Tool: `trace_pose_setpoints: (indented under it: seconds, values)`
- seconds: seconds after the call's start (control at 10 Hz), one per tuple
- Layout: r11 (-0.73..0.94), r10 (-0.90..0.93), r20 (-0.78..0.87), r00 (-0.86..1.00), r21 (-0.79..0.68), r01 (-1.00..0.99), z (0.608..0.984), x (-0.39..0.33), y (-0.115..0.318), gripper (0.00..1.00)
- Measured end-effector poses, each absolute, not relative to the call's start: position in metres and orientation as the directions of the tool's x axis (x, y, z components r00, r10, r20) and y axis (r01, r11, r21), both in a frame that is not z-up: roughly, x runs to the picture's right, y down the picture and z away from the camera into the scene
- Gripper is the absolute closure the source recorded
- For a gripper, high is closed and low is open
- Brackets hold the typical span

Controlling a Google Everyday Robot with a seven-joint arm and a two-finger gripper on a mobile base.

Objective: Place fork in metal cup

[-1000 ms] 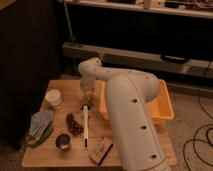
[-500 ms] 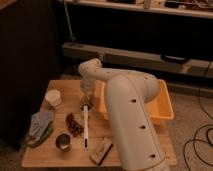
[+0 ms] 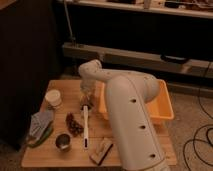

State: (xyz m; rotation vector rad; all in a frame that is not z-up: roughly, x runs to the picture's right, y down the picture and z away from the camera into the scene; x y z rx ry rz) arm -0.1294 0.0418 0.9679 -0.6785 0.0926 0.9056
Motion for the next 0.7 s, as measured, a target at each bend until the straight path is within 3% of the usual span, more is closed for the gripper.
trace_pose_setpoints:
  seconds: [0.2,0.7]
  values:
    - [0.425,0.694,-0.353,0.627,-0.503,-0.753,0.9692,-0.13,0.0443,0.42]
    - [0.419,0.691,-0.358,0.628,-0.509,-0.752,0.9706,-0.133,0.046,0.94]
